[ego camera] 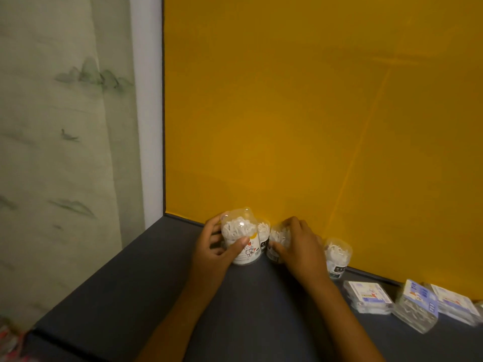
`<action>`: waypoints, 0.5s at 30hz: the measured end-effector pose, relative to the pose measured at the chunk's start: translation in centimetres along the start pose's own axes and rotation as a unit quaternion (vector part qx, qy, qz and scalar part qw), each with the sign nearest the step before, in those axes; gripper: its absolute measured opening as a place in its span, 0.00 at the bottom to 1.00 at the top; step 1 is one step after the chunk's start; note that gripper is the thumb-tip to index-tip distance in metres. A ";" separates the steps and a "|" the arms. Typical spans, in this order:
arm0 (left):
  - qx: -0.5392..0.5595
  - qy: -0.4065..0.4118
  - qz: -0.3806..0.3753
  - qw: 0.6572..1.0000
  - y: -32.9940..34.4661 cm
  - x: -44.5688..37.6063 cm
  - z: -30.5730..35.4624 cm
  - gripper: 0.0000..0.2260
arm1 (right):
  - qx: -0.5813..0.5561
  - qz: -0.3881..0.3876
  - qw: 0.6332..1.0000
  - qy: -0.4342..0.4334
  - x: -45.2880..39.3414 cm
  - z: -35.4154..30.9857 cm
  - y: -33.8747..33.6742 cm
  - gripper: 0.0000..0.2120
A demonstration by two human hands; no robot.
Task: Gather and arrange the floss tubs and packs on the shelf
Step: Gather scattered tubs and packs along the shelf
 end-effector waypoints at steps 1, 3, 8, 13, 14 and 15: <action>0.003 0.001 -0.001 1.000 0.0 0.1 0.0 0.23 | -0.020 -0.002 1.000 -0.003 0.0 0.0 -0.2 0.23; 0.016 0.000 -0.004 1.000 0.1 0.2 -0.1 0.24 | -0.085 0.013 0.996 -0.013 0.4 -0.2 -1.0 0.23; 0.044 -0.013 -0.020 0.999 0.0 0.6 -0.1 0.27 | -0.206 0.062 0.977 0.009 3.3 -1.3 -4.3 0.25; 0.051 -0.024 -0.082 0.995 -1.1 1.0 1.8 0.27 | -0.262 0.094 0.960 0.020 7.2 -2.2 -8.1 0.22; 0.048 -0.023 -0.097 0.994 -1.4 1.2 2.4 0.28 | -0.275 0.102 0.956 0.022 8.1 -2.4 -8.5 0.21; 0.044 -0.020 -0.111 0.993 -1.6 1.3 3.0 0.28 | -0.284 0.110 0.952 0.025 9.0 -2.5 -8.9 0.21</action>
Point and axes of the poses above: each hand's wrist, its own x-axis away from the middle knuckle, its own y-axis out of the palm, z = x × y, the point moved 2 cm from there along -x, towards the middle knuckle, and after that the axes turned 11 degrees about -z, right-handed, at the moved point
